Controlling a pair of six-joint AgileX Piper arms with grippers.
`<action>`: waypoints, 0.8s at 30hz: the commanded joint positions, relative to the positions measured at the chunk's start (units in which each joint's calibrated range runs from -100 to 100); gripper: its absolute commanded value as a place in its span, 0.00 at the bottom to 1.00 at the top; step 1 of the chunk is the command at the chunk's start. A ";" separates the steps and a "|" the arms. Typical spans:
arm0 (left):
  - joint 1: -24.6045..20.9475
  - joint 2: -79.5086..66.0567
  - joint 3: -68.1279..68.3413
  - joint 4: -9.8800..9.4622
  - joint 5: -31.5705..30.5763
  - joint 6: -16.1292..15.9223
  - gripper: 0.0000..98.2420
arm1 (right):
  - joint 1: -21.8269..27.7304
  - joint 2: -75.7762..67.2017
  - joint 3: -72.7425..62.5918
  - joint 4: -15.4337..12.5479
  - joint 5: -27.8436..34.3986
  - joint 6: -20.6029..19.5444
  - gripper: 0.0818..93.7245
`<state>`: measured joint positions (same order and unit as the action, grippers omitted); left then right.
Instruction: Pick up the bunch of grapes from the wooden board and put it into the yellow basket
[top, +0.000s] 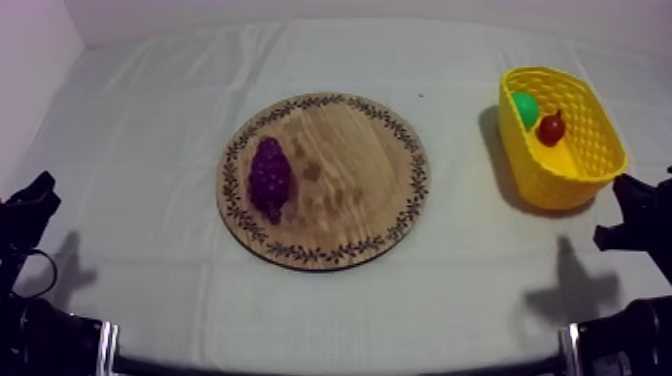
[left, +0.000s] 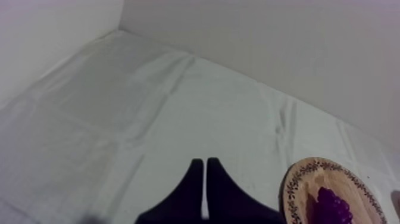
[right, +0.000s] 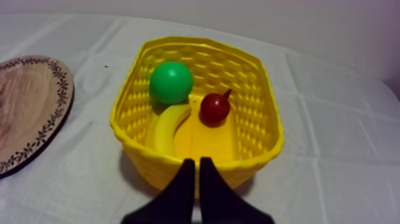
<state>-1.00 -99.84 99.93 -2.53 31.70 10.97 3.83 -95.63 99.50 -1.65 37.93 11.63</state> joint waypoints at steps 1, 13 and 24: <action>0.02 0.02 -0.04 0.01 -0.01 0.00 0.00 | 0.00 -0.04 0.06 0.01 0.05 0.17 0.00; 0.02 0.02 -0.04 0.01 -0.01 0.00 0.00 | -3.21 -0.04 0.06 0.01 0.05 0.38 0.00; 0.02 0.02 -0.04 0.01 -0.01 0.00 0.00 | -15.45 2.28 -2.87 4.57 3.84 1.28 0.00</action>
<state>-1.00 -99.84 99.93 -2.53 31.69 10.97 -8.22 -94.73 97.29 1.11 41.76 13.76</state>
